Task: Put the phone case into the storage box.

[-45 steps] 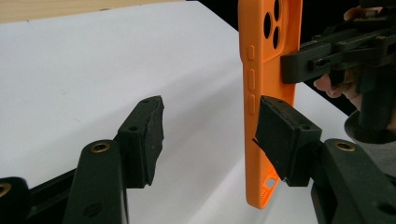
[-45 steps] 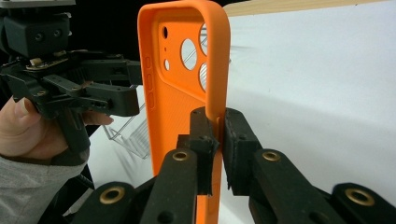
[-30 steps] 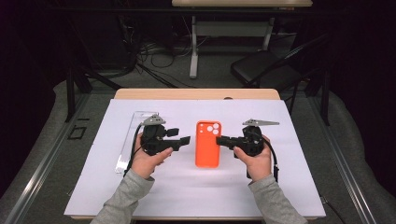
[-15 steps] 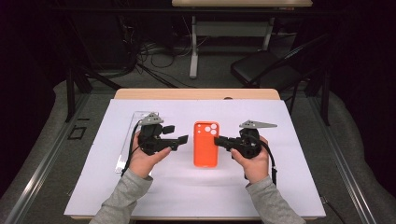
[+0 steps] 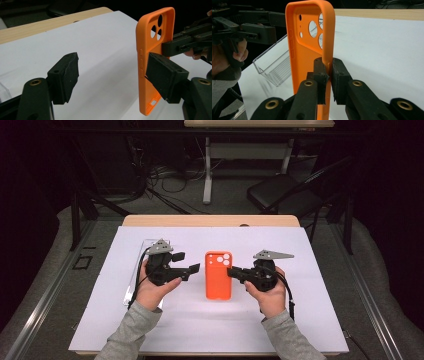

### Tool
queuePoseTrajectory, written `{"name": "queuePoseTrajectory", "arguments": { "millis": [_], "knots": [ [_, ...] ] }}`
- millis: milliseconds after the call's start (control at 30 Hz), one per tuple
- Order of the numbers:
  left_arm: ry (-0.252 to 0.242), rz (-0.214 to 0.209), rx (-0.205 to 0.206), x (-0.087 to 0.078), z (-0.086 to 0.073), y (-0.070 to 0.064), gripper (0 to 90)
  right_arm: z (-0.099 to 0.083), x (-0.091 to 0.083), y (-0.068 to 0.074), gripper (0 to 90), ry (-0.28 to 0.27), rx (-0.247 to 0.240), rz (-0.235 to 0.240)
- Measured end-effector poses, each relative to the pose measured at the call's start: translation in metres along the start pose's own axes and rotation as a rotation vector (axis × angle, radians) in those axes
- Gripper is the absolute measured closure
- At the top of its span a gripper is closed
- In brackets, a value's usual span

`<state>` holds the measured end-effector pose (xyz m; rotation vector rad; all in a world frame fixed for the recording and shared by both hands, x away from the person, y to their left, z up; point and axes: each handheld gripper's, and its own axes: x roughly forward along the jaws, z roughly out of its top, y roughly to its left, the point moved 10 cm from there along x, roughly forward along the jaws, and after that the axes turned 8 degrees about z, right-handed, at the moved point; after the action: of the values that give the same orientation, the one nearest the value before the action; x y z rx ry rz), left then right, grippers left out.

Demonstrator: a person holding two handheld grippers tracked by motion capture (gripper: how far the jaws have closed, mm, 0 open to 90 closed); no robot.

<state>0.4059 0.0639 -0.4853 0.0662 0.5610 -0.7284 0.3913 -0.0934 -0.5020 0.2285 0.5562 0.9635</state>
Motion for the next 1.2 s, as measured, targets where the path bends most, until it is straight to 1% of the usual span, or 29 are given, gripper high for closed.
{"name": "queuePoseTrajectory", "arguments": {
  "millis": [133, 300, 467, 800, 967, 1133, 1200],
  "knots": [
    [0.001, 0.002, 0.002, -0.0004, 0.0002, -0.0006, 26.2, -0.0003, 0.0, 0.0008, 83.4, 0.005, -0.004, -0.002],
    [-0.001, 0.008, 0.016, -0.0022, 0.0013, -0.0012, 26.4, 0.0002, 0.0004, 0.0027, 83.3, 0.001, -0.012, -0.004],
    [0.001, 0.006, 0.022, -0.0027, 0.0013, -0.0032, 27.0, 0.0002, 0.0008, 0.0038, 83.3, 0.0, -0.018, -0.007],
    [0.002, 0.01, 0.025, -0.0031, 0.0015, -0.0056, 28.3, 0.0005, 0.0011, 0.0065, 83.3, -0.002, -0.023, -0.005],
    [0.005, 0.01, 0.035, -0.0029, 0.0013, -0.0077, 29.2, -0.0001, 0.0018, 0.0071, 83.3, 0.0, -0.025, -0.007],
    [0.01, 0.004, 0.034, -0.0025, 0.0006, -0.0092, 30.7, -0.0011, 0.0032, 0.0086, 83.4, 0.002, -0.033, -0.008],
    [0.005, 0.012, 0.034, -0.0032, 0.0012, -0.0088, 31.1, -0.0017, 0.0041, 0.0093, 83.3, 0.002, -0.034, -0.007]
  ]
}}
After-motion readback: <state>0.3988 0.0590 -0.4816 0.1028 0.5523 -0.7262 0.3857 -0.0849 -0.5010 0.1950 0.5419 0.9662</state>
